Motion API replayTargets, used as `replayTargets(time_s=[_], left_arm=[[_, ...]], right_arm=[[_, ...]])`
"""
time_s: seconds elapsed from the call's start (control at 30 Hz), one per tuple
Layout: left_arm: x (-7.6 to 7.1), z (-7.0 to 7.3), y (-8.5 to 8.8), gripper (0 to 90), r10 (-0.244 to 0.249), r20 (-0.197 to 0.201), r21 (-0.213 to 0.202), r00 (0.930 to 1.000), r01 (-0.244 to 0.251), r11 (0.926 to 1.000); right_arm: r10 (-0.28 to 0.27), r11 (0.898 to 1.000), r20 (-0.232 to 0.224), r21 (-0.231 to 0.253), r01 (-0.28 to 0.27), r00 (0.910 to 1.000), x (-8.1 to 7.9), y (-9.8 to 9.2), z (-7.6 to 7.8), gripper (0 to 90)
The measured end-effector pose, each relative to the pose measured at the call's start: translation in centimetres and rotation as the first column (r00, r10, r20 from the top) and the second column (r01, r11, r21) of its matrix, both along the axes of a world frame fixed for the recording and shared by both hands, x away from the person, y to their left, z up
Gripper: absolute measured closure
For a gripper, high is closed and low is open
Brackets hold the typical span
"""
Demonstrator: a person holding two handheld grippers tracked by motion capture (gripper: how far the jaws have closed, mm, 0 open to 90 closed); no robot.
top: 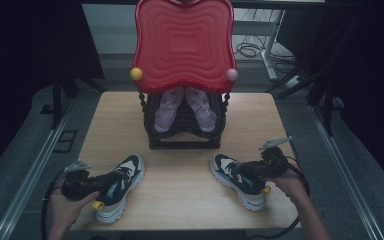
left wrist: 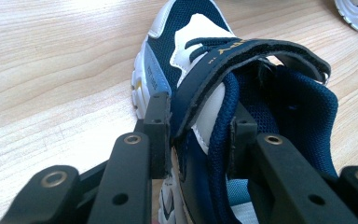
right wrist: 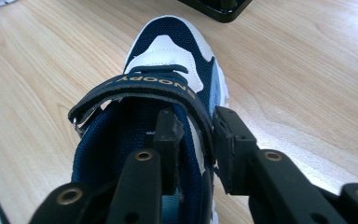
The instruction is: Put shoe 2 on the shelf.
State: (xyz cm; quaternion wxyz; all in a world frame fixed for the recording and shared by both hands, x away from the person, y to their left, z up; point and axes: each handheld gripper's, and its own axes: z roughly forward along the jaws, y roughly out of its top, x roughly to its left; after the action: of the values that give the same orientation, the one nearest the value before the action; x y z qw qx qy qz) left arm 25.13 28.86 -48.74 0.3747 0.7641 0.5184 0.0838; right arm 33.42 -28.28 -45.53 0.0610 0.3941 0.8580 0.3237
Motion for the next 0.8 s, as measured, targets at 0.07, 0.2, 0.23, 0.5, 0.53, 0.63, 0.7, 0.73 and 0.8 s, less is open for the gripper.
replayTargets(time_s=[0.07, 0.2, 0.23, 0.5, 0.53, 0.63, 0.7, 0.73, 0.8], left_arm=[[-0.1, 0.0, 0.1, 68.4, 0.001, 0.004, -0.014, 1.0, -0.001, 0.9999], [-0.2, 0.3, 0.5, 68.9, 0.01, 0.021, -0.059, 0.9997, -0.009, 0.9982], [-0.2, 0.4, 0.5, 69.0, 0.014, 0.028, -0.066, 0.9995, -0.012, 0.9978], [-0.4, 1.2, 0.9, 68.8, 0.047, 0.078, -0.137, 0.9958, -0.036, 0.9899], [-0.4, 1.3, 0.9, 68.8, 0.052, 0.085, -0.146, 0.9951, -0.039, 0.9885], [-0.5, 1.6, 1.1, 68.8, 0.069, 0.105, -0.174, 0.9921, -0.05, 0.9834], [-0.5, 1.8, 1.3, 68.8, 0.08, 0.116, -0.193, 0.99, -0.057, 0.9796], [-0.6, 1.8, 1.4, 68.8, 0.084, 0.123, -0.2, 0.9888, -0.059, 0.9781], [-0.6, 2.0, 1.5, 68.8, 0.094, 0.132, -0.22, 0.9867, -0.064, 0.9735]], right_arm=[[-0.006, 1.0, 0.007, -0.001, 0.006, 1.0, -0.2, 0.0, 0.0, 74.8], [-0.035, 0.999, 0.009, 0.041, 0.035, 0.9993, -0.5, -0.7, 0.0, 76.6], [-0.043, 0.998, 0.01, 0.052, 0.042, 0.999, -0.6, -0.9, 0.1, 76.9], [-0.099, 0.982, 0.032, 0.163, 0.093, 0.9946, -1.6, -2.3, 0.3, 76.9], [-0.113, 0.977, 0.034, 0.186, 0.105, 0.993, -1.7, -2.5, 0.3, 77.0], [-0.144, 0.965, 0.038, 0.228, 0.132, 0.9888, -2.0, -2.9, 0.3, 76.9], [-0.172, 0.952, 0.037, 0.265, 0.156, 0.9845, -2.2, -3.3, 0.2, 76.9], [-0.185, 0.945, 0.038, 0.28, 0.167, 0.9821, -2.3, -3.5, 0.1, 76.9], [-0.21, 0.93, 0.038, 0.316, 0.188, 0.9769, -2.6, -3.9, -0.2, 76.9]])
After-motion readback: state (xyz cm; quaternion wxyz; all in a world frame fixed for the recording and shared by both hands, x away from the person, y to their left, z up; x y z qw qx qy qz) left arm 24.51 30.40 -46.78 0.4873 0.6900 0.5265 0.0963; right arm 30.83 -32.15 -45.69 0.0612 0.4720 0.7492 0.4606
